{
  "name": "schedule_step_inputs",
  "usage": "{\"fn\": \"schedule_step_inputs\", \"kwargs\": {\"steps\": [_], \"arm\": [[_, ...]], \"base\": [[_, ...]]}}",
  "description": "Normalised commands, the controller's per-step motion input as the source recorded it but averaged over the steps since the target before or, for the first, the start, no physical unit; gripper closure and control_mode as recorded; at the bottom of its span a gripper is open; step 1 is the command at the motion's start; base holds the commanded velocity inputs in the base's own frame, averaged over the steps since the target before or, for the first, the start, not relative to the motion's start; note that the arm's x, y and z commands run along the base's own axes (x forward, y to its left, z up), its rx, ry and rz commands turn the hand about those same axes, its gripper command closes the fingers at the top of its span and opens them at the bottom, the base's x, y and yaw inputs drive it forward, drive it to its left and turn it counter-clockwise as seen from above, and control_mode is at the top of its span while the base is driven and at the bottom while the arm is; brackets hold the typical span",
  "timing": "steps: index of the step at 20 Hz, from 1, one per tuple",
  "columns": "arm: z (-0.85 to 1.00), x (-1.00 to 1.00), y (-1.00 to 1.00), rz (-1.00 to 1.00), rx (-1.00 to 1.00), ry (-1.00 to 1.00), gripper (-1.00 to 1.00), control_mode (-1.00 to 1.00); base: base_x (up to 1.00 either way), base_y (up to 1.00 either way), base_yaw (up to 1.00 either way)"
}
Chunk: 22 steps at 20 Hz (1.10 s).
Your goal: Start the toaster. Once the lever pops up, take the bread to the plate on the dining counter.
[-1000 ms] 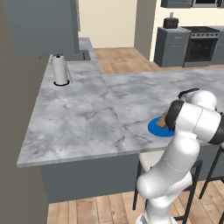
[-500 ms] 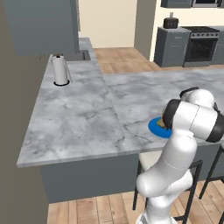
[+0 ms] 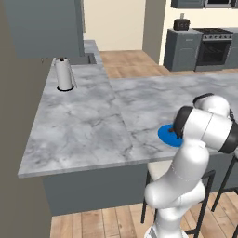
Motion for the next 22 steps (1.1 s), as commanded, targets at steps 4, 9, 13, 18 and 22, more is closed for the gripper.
{"fn": "schedule_step_inputs", "kwargs": {"steps": [4, 9, 13, 18, 22], "arm": [[0.24, -0.27, 0.0, -0.04, -0.06, 0.01, -1.0, -1.0], [0.49, -0.11, 0.14, -0.07, -0.1, 0.06, -1.0, -1.0], [0.6, 0.0, 0.19, -0.08, -0.08, 0.09, -1.0, -1.0], [0.57, -0.04, 0.52, -0.02, -0.16, 0.14, -1.0, -1.0], [0.65, -0.04, 0.84, 0.0, -0.17, 0.16, -1.0, -1.0]], "base": [[0.0, 0.0, 0.0], [0.0, 0.0, 0.0], [0.0, 0.0, 0.0], [0.0, 0.0, 0.0], [0.0, 0.0, 0.0]]}}
